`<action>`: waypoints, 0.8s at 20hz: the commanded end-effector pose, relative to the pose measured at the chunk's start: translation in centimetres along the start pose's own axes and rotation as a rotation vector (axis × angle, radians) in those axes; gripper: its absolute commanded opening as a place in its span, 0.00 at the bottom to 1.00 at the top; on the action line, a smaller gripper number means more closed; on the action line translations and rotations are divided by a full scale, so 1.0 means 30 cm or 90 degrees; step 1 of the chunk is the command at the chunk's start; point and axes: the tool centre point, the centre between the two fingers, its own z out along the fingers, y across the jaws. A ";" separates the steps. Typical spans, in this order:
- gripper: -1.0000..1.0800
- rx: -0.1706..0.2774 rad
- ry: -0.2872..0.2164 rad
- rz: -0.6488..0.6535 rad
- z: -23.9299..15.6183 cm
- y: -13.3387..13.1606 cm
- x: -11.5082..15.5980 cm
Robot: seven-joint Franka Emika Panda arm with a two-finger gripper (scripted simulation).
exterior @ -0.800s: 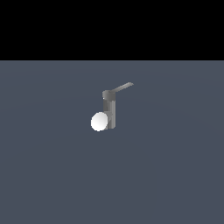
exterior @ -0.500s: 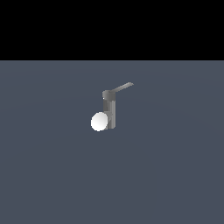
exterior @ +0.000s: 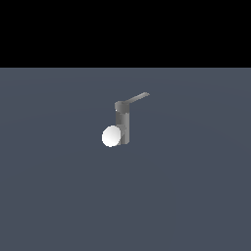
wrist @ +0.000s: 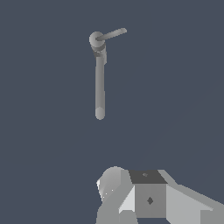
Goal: Turn on the faucet by rotating a designated handle.
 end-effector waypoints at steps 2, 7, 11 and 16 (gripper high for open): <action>0.00 0.005 -0.001 0.008 0.004 -0.001 0.015; 0.00 0.021 -0.004 0.036 0.017 -0.007 0.065; 0.00 0.039 -0.009 0.072 0.037 -0.013 0.128; 0.00 0.066 -0.020 0.138 0.079 -0.024 0.236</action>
